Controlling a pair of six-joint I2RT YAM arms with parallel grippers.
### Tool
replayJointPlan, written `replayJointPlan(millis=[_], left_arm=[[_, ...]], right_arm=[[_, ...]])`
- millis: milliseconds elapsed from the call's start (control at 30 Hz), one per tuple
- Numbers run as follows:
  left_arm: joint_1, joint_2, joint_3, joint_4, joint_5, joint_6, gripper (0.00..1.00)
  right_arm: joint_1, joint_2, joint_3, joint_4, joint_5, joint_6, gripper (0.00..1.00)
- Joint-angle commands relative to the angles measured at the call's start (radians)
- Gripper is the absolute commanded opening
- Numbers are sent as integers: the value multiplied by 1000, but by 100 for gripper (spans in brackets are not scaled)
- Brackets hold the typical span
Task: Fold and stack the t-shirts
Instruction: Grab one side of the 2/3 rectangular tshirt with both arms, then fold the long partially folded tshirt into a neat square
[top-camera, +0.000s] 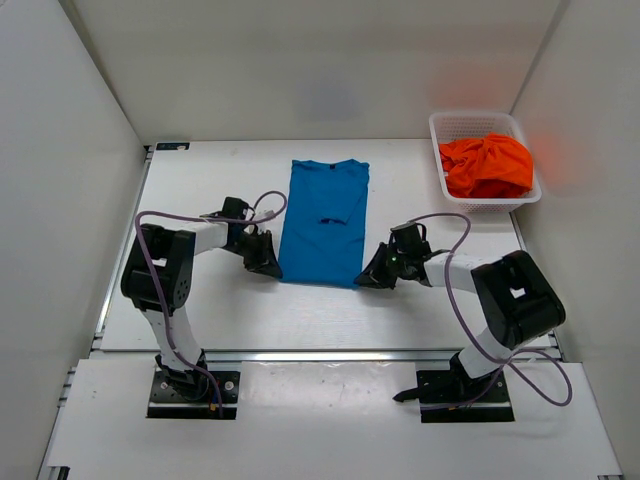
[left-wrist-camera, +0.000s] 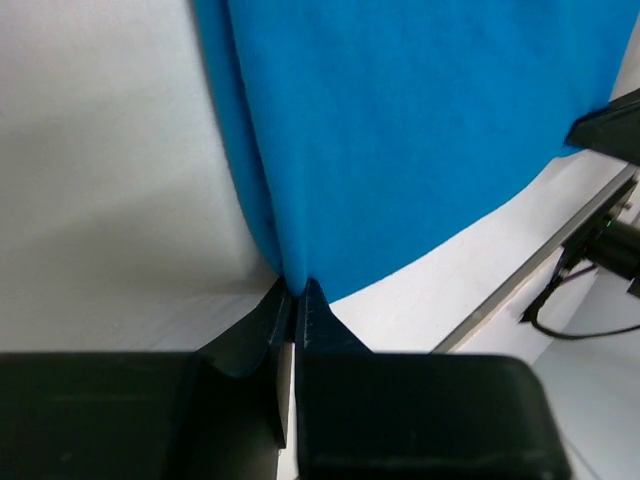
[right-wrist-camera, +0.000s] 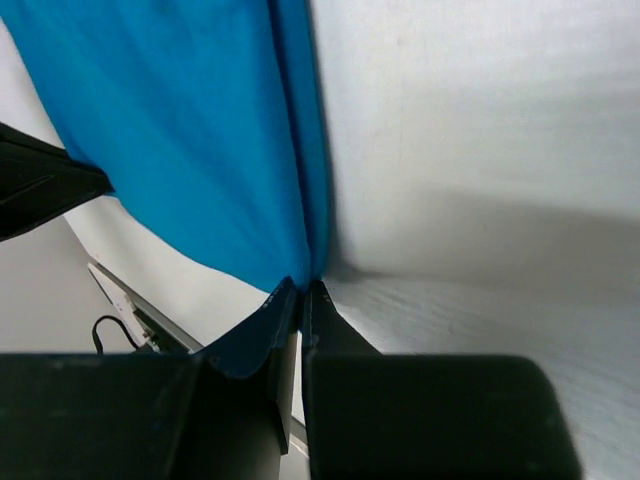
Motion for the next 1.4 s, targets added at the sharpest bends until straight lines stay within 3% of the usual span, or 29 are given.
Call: replayJointPlan(millis=[0,233,433,567,767,967,1367], left_arm=[[-11,-70,-27,-95,25,66,10],[-33,-124,0,-388,53,251,11],[-44,-210,-12,-580,43,385,11],[-19,-253,58,-708,41,501,11],[13,-329,134,-787,113,506,11],[41,-271,295,-781,141,451,10],[79,51,726,-654,164,339,10]], right_arm=[[-13,-92,-23,-5,-17,-7,0],[28,-251,-22,-214,9,-112,0],[88,-400,-48,-358,21,-126,0],[116,-504,-28,-473,21,-129,0],[84,-566,61,-541,-43,-113,0],[10,-411,289,-582,-112,-189,0],[-107,52,701,-570,-180,-333,0]])
